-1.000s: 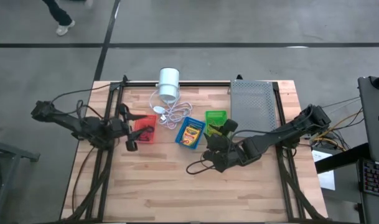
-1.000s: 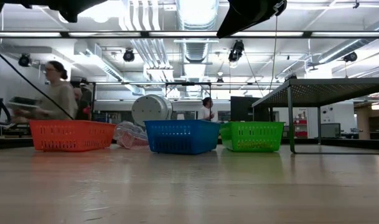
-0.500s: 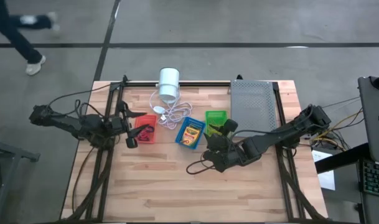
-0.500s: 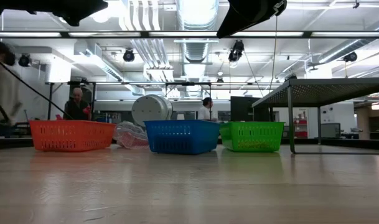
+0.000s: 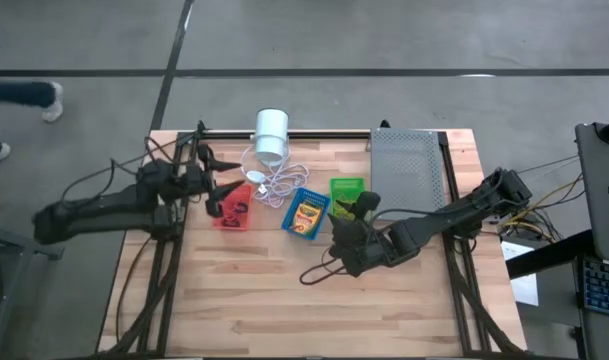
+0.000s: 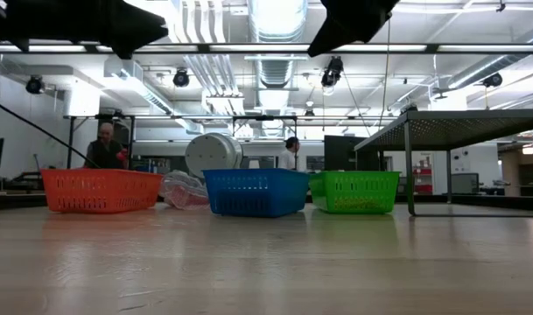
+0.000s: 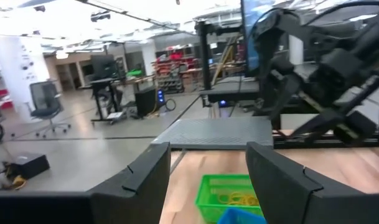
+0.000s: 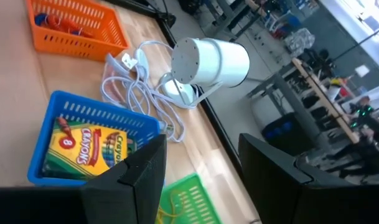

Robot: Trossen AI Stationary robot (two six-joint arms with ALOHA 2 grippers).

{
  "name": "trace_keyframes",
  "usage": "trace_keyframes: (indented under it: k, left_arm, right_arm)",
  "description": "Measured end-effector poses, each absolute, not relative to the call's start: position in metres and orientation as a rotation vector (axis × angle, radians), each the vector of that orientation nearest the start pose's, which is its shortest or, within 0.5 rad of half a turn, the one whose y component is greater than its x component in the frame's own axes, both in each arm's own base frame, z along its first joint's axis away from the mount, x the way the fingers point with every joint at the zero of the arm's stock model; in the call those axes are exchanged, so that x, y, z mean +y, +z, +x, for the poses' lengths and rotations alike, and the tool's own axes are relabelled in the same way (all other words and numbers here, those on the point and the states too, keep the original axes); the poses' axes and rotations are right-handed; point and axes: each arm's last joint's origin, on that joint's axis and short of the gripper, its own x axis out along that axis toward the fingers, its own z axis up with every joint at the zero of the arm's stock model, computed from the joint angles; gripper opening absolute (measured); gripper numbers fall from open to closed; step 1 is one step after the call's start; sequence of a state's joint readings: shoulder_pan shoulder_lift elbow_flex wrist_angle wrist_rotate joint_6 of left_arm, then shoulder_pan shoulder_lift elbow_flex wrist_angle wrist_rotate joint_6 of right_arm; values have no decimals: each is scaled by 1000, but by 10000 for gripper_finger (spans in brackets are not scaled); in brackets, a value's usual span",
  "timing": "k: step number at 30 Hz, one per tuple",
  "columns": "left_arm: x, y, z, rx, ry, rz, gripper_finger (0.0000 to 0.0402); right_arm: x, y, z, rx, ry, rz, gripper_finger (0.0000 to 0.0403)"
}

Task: Pick & Place Office Desk Supplies
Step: Put the green bin filled with rubber bands on the shelf

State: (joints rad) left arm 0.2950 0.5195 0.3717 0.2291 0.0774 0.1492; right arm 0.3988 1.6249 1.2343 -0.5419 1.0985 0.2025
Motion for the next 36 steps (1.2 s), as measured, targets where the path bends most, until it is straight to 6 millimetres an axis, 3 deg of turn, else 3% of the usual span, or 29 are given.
trace_keyframes:
  k: [11, 17, 22, 29, 36]
  left_arm:
    - [40, 266, 134, -72, 234, 200, 213]
    - [40, 265, 134, -54, 237, 206, 213]
    - [40, 265, 134, -47, 242, 253, 213]
    - [40, 264, 134, -44, 244, 250, 213]
    - [40, 262, 134, -24, 242, 244, 213]
  right_arm:
    - [105, 265, 317, 615, -711, -453, 199]
    - [105, 265, 317, 566, -740, -332, 199]
    - [101, 267, 318, 606, -673, -330, 199]
    - [67, 285, 313, 703, -513, -160, 199]
    - [29, 298, 292, 815, -553, -95, 199]
